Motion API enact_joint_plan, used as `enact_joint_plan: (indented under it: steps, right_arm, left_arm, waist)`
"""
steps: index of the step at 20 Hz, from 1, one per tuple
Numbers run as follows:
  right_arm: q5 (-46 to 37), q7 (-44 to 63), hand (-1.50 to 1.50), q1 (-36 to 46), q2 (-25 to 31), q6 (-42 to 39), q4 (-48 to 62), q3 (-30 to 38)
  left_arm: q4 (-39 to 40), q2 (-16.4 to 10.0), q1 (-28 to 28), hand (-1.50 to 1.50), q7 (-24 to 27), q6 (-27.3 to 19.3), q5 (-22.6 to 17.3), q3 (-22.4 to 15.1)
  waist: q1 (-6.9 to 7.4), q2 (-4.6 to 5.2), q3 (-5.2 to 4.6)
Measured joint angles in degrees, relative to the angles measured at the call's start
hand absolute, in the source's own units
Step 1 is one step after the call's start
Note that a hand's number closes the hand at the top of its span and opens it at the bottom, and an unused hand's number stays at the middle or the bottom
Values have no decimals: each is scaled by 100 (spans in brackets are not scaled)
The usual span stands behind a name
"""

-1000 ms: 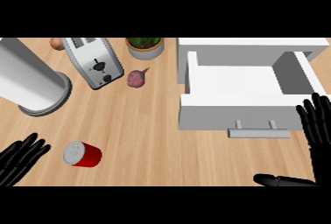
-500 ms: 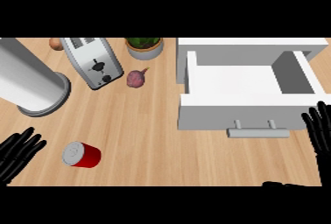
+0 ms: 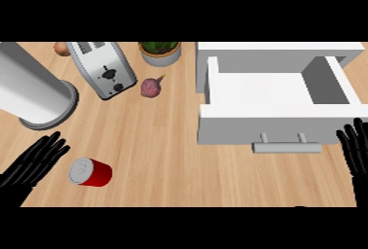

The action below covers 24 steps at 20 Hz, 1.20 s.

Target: Pick up the can, place it into the drawer and close the drawer

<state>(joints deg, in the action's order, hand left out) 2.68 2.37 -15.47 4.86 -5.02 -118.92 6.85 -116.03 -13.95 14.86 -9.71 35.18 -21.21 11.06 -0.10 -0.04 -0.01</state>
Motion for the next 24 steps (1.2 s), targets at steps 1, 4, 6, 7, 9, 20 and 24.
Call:
enact_joint_plan:
  steps: [1,4,6,7,9,20,24]
  right_arm:
    - [67,48,-150,59,30,-25,16,82]
    - [71,111,-150,48,25,-62,-37,147]
    - [130,4,-150,67,64,-162,66,263]
    - [187,45,-150,79,92,-195,37,331]
    - [174,25,-150,0,46,-232,-3,315]
    - [57,-40,-150,74,-100,-356,74,361]
    - [132,-107,-150,54,-102,-472,137,453]
  left_arm:
    - [78,39,-37,-150,34,33,40,3]
    - [345,220,-43,-150,359,137,425,-8]
    - [518,314,-134,-150,458,134,611,-34]
    - [519,382,-67,-150,516,136,723,-66]
    - [828,370,-174,-150,737,194,857,38]
    - [2107,321,-546,-150,1751,310,1644,323]
    - [2706,236,-649,-150,2302,320,2000,398]
  waist:
    - [2,1,1]
    - [4,0,0]
    - [3,1,0]
    - [5,1,1]
    - [-1,-1,-1]
    - [-1,3,1]
    - [-3,2,-2]
